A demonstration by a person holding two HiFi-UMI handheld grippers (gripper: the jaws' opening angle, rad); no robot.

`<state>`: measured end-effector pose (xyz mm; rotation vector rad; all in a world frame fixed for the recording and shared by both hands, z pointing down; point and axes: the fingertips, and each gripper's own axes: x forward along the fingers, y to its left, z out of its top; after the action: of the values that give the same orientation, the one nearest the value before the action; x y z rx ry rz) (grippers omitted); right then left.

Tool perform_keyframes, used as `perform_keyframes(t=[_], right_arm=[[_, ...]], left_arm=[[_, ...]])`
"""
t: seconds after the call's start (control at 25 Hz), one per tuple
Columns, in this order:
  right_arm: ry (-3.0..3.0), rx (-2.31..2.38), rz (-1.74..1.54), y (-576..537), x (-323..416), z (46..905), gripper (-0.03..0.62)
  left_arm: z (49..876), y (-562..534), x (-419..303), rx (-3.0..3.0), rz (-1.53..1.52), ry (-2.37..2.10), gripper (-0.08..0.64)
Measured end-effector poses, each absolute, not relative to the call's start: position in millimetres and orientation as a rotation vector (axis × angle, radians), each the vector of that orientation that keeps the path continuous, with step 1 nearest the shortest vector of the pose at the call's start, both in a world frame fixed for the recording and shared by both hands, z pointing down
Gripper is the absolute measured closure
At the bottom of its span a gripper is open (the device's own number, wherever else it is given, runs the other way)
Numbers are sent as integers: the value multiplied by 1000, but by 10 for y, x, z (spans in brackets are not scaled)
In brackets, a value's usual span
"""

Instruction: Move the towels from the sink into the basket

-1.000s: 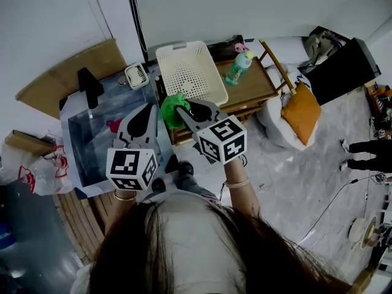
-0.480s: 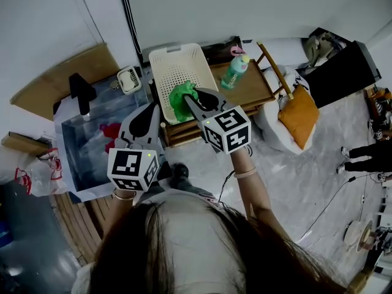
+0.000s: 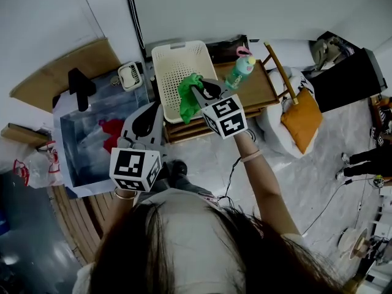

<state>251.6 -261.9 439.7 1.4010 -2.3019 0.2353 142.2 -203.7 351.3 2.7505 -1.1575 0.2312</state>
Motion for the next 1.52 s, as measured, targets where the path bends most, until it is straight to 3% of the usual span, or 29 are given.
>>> perform_keyframes(t=[0.84,1.08,1.52], right_arm=[[-1874,983,267,-2981,2833,6167,486],[-1897,1026,331,-2988,2818,6120,439],[-2001,1243,400,-2839,2672,5679,482]], left_arm=[[3666,-2116,1507,2735,301,-1189,557],[3692,-2089,1469,2728,316,-1203,557],[3635,-2066,1206,2710,306,-1267,557]])
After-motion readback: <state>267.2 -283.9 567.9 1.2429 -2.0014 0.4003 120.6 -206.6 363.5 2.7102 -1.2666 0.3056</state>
